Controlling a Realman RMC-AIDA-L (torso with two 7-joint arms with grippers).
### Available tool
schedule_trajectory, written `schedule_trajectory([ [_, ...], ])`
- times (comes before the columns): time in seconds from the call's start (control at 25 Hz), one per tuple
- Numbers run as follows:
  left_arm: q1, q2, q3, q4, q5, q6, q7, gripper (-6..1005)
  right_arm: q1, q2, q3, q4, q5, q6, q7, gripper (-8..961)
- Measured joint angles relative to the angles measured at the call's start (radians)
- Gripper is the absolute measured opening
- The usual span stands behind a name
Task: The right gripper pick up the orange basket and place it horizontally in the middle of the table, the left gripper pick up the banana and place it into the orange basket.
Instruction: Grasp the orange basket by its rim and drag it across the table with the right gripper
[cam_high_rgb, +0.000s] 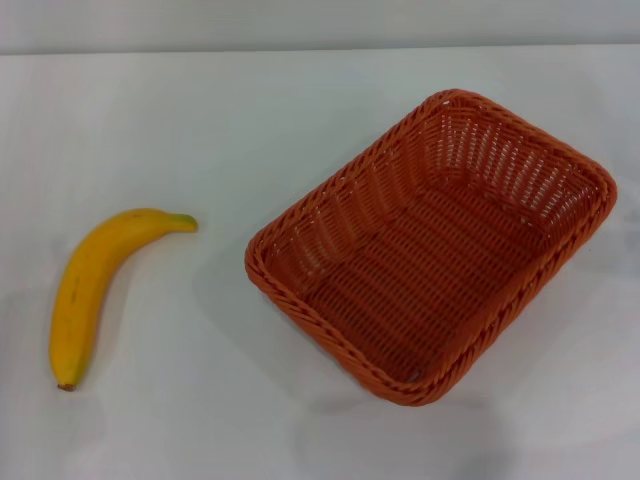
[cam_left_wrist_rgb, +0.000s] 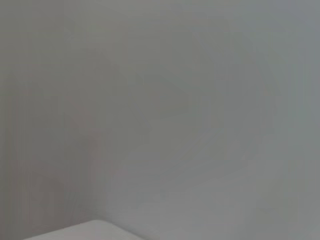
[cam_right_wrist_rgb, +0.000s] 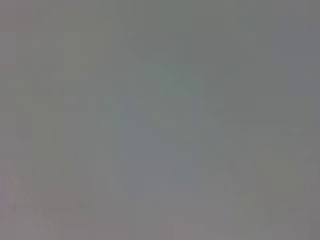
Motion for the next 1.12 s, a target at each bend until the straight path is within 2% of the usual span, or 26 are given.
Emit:
schedule_trajectory([
  [0.4, 0.009, -0.001, 0.001, 0.010, -0.001, -0.008, -0.030, 830, 0.013, -0.004, 0.001, 0.011, -0.007, 0.004, 0.031, 865],
  [0.6, 0.011, -0.001, 0.001, 0.010, -0.001, -0.005, -0.030, 829, 0.003, -0.014, -0.122, -0.072, -0.012, -0.007, 0.177, 863],
  [0.92, 0.013, 0.000, 0.001, 0.006, -0.001, -0.004, -0.030, 827, -0.005, -0.017, -0.224, -0.135, -0.015, -0.040, 0.249, 860],
  [1.04, 0.017, 0.001, -0.001, 0.005, -0.001, -0.003, -0.030, 826, -0.025, -0.022, -0.311, -0.248, -0.067, -0.107, 0.376, 859],
  [1.12, 0.021, 0.002, -0.005, 0.004, -0.003, -0.003, -0.030, 826, -0.041, -0.036, -0.378, -0.369, -0.173, -0.180, 0.538, 858],
])
